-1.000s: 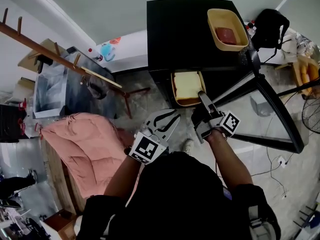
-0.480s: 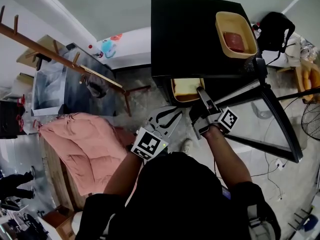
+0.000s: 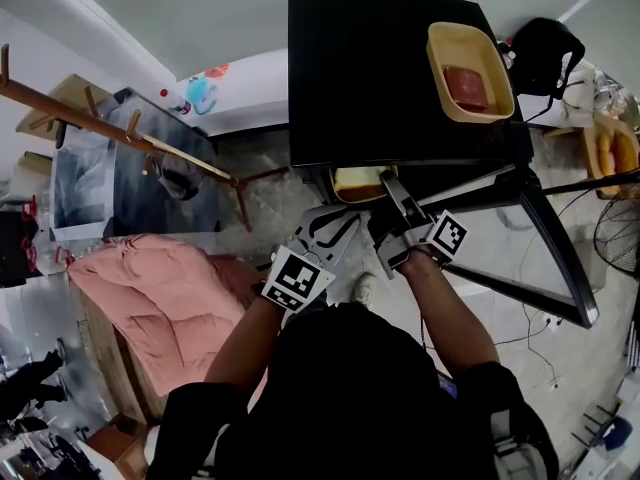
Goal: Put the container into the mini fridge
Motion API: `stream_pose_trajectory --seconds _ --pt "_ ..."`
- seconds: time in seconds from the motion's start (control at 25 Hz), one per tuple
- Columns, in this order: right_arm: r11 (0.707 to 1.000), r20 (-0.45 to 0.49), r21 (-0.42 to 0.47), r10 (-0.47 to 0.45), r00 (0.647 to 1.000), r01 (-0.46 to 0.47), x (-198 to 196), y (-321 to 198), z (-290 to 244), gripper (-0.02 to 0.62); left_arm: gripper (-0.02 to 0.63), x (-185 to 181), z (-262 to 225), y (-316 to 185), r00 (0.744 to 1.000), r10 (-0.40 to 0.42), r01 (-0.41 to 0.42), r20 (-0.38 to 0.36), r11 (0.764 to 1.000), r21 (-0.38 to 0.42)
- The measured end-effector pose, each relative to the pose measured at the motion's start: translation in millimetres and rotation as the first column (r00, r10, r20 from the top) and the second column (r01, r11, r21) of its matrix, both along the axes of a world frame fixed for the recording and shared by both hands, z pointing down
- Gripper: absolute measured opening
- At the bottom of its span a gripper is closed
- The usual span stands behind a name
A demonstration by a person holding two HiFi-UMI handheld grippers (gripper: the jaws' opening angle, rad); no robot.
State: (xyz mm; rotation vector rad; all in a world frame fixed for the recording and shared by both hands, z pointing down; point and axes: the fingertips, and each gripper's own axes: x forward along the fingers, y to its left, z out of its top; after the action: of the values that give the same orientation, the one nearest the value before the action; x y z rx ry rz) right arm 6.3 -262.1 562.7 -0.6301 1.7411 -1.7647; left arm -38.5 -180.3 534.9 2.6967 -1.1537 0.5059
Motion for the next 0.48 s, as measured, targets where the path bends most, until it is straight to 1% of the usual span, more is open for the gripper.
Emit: stream_pose_trajectory --seconds 0.16,0.32,0.4,0.48 --pt "0.999 -0.024 0.008 -0.032 0.999 0.032 -4 -1 1 0.235 0.069 6 5 -5 0.999 0.005 -0.005 -0.032 1.0 -0.021" --pt "0.996 -0.084 0.044 -0.068 0.994 0.072 -9 -1 -1 0.237 0.069 11 9 -11 0.999 0.0 -0.002 -0.053 0.999 -0.036" --pt "0.993 -0.103 0.064 -0.088 0.991 0.095 -10 1 -3 0.286 0.069 11 10 -14 0.998 -0.01 0.008 -0.064 0.999 -0.043" --pt "0.99 -0.119 0.078 -0.107 0.987 0.117 -9 4 -4 0.309 0.069 10 10 -17 0.997 -0.02 0.017 -0.072 0.999 -0.045"
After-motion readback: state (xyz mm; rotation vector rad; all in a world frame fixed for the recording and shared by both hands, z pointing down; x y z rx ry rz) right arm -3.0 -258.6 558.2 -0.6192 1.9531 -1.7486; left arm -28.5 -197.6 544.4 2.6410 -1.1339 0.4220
